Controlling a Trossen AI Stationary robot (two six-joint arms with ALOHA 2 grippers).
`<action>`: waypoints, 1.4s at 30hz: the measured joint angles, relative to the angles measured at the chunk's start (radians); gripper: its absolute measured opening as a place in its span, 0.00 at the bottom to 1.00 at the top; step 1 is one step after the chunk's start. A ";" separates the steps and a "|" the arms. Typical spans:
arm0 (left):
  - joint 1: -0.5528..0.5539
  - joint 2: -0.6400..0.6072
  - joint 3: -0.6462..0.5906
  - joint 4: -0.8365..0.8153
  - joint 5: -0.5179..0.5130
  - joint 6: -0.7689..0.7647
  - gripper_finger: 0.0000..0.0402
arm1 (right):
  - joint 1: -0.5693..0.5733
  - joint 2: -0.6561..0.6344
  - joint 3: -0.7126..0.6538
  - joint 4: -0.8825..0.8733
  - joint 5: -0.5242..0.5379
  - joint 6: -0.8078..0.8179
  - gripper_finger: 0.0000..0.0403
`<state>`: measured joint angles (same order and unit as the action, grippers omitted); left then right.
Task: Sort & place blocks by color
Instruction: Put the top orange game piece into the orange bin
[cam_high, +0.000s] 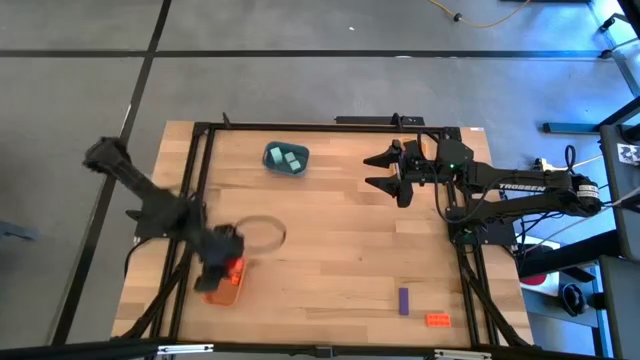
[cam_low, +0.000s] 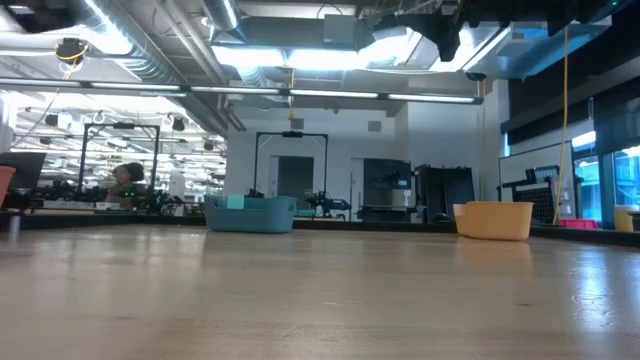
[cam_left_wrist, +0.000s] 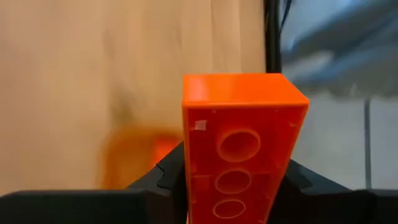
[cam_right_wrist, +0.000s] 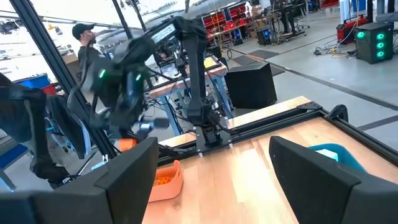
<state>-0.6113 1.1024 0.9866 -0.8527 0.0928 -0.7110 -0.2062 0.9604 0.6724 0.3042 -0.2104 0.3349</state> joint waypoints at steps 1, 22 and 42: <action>-0.051 0.027 -0.011 0.001 0.003 -0.046 0.32 | 0.000 0.000 0.000 0.000 0.000 -0.001 0.77; -0.216 0.430 -0.040 0.076 -0.020 0.020 0.32 | 0.000 0.000 0.000 -0.002 0.000 -0.001 0.77; -0.185 0.430 -0.108 0.105 -0.004 0.027 0.46 | 0.000 0.000 0.000 -0.003 0.018 -0.002 0.77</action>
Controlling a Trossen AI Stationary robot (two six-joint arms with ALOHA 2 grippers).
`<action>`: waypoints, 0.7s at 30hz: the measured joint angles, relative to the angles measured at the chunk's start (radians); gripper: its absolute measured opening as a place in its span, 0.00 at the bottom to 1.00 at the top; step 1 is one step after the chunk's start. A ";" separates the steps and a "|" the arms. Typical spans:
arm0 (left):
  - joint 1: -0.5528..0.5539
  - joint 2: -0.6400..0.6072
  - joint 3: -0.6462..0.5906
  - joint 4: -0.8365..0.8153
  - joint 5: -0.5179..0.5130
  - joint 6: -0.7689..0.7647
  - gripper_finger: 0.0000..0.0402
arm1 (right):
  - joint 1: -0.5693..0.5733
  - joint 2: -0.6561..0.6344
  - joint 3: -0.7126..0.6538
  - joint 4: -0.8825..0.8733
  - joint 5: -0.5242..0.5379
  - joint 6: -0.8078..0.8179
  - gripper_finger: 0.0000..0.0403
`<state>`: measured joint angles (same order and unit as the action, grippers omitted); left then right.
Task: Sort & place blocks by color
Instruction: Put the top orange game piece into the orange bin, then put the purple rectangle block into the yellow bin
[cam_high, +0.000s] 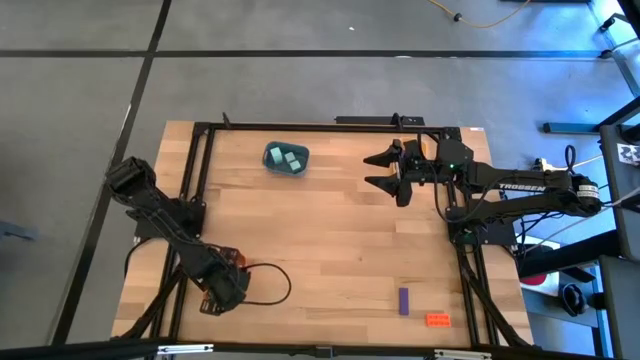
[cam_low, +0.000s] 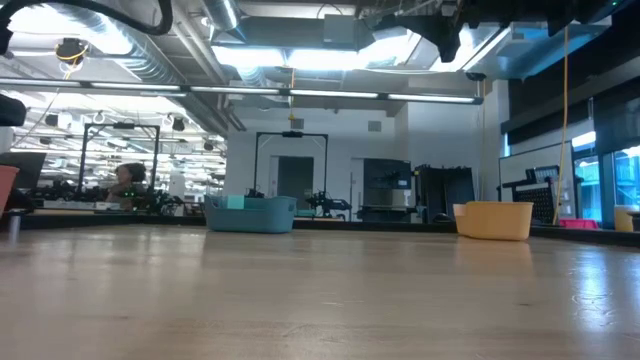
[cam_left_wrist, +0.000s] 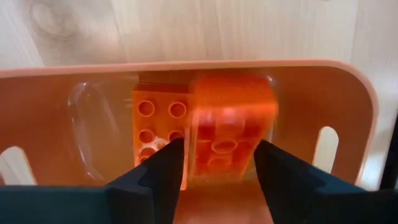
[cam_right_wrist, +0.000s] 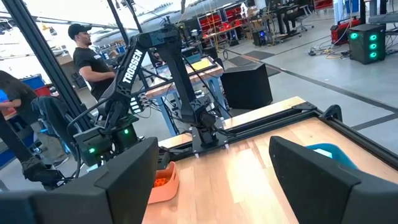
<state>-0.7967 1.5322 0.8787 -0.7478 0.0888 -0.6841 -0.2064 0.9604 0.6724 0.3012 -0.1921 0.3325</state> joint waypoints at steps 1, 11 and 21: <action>0.000 0.000 0.000 0.000 0.000 -0.006 0.47 | 0.000 0.000 0.000 0.000 0.000 0.000 0.77; 0.030 -0.025 0.000 -0.003 0.072 -0.006 0.55 | 0.000 0.000 0.000 0.000 0.000 0.000 0.77; 0.181 -0.350 0.000 -0.060 0.161 0.067 0.54 | 0.000 0.000 0.000 0.000 0.000 0.000 0.77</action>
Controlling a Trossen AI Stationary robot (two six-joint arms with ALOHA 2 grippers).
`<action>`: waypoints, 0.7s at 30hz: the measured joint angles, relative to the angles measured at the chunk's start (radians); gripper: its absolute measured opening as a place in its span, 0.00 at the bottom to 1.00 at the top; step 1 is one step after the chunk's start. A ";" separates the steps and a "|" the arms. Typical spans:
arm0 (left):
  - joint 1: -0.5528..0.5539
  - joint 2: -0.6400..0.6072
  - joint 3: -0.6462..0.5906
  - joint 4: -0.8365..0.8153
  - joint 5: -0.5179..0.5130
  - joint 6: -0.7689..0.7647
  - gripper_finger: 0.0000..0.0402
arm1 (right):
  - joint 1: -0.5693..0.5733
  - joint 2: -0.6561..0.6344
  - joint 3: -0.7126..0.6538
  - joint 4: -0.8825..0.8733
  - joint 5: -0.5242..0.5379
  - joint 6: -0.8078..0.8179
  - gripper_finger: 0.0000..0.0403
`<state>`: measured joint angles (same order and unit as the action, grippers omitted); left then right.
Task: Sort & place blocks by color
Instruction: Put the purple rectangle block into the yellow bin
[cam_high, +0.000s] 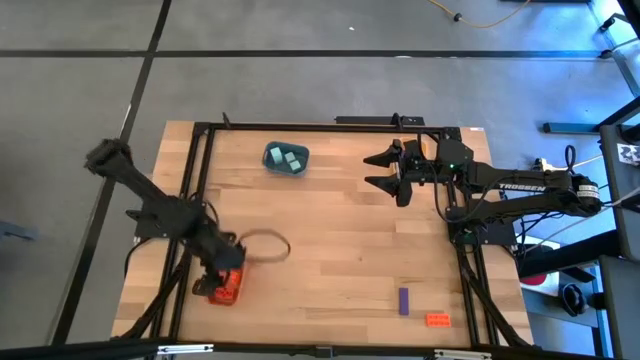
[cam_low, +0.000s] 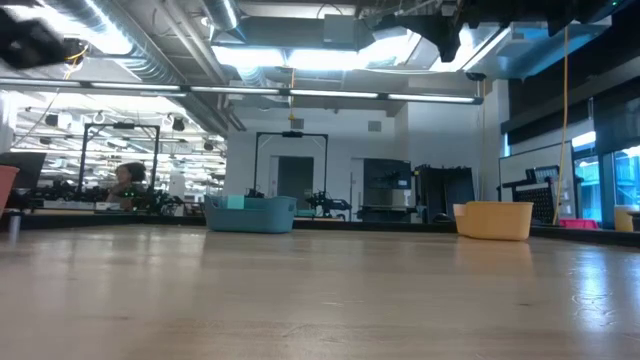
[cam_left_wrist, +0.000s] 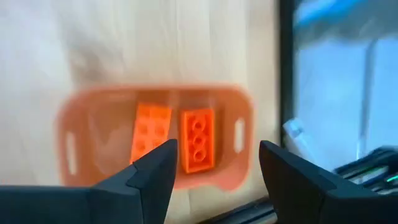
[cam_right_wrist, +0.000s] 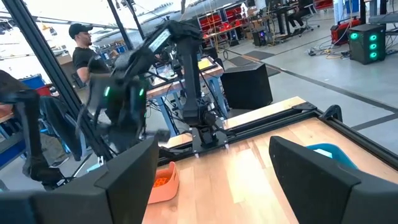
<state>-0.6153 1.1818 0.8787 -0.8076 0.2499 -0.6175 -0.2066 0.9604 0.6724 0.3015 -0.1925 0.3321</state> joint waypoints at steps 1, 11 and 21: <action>0.025 -0.047 0.003 -0.001 -0.013 0.001 0.54 | 0.000 0.000 0.000 0.000 0.000 0.000 0.77; 0.413 -0.342 0.052 0.196 -0.388 0.204 0.54 | 0.000 0.000 0.000 0.000 0.000 0.000 0.77; 0.740 -0.353 -0.037 0.795 -0.227 0.397 0.54 | 0.000 0.000 0.000 0.002 -0.001 -0.001 0.77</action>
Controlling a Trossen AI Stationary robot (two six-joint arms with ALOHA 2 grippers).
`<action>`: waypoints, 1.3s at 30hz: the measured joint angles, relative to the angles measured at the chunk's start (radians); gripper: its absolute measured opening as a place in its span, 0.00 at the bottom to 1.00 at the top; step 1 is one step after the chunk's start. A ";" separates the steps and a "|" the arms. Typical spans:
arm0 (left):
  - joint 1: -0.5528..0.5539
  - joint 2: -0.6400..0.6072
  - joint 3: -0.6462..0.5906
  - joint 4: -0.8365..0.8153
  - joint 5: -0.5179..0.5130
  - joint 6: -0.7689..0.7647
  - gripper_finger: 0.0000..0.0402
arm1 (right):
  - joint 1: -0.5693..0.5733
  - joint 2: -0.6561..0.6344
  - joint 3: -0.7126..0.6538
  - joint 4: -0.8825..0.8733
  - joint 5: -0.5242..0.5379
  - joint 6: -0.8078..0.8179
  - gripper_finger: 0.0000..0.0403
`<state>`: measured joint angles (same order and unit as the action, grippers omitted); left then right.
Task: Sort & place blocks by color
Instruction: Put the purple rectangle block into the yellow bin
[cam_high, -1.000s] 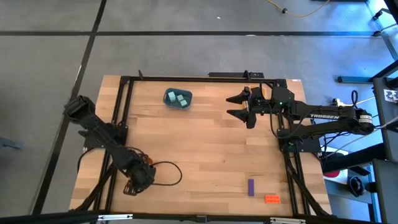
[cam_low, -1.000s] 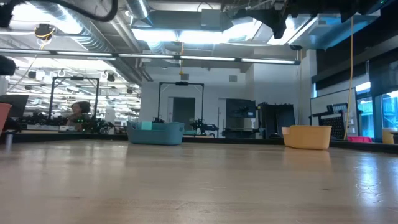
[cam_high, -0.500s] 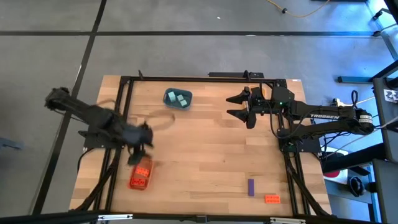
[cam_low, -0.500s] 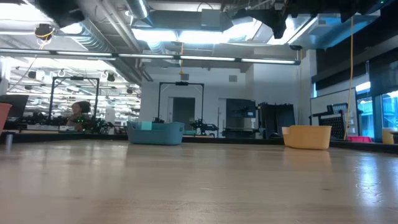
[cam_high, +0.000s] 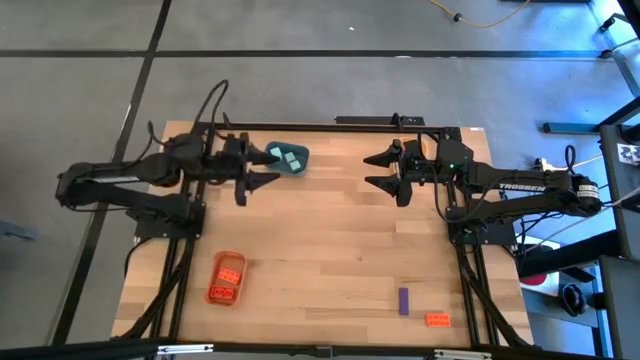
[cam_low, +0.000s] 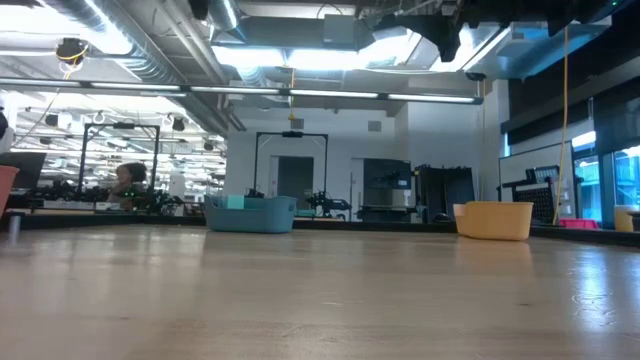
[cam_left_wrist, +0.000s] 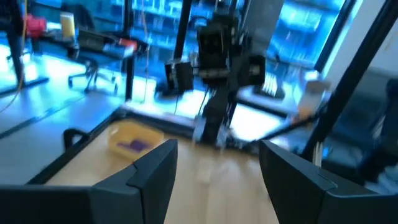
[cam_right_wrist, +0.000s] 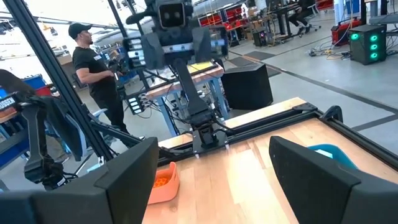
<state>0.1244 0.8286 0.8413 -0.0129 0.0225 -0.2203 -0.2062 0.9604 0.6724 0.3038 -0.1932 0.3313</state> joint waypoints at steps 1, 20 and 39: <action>0.006 0.006 -0.025 0.054 0.012 -0.013 0.54 | 0.000 0.000 0.000 0.000 0.000 0.000 0.77; -0.082 0.031 -0.168 0.288 -0.088 -0.084 0.54 | 0.028 -0.001 0.086 -0.281 -0.071 0.413 0.77; -0.081 0.031 -0.168 0.283 -0.115 -0.084 0.54 | 0.851 0.287 0.202 -0.972 0.014 1.707 0.77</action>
<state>0.0429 0.8597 0.6735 0.2703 -0.0921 -0.3038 0.6450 1.2469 0.8742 -0.6678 -0.1788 2.0386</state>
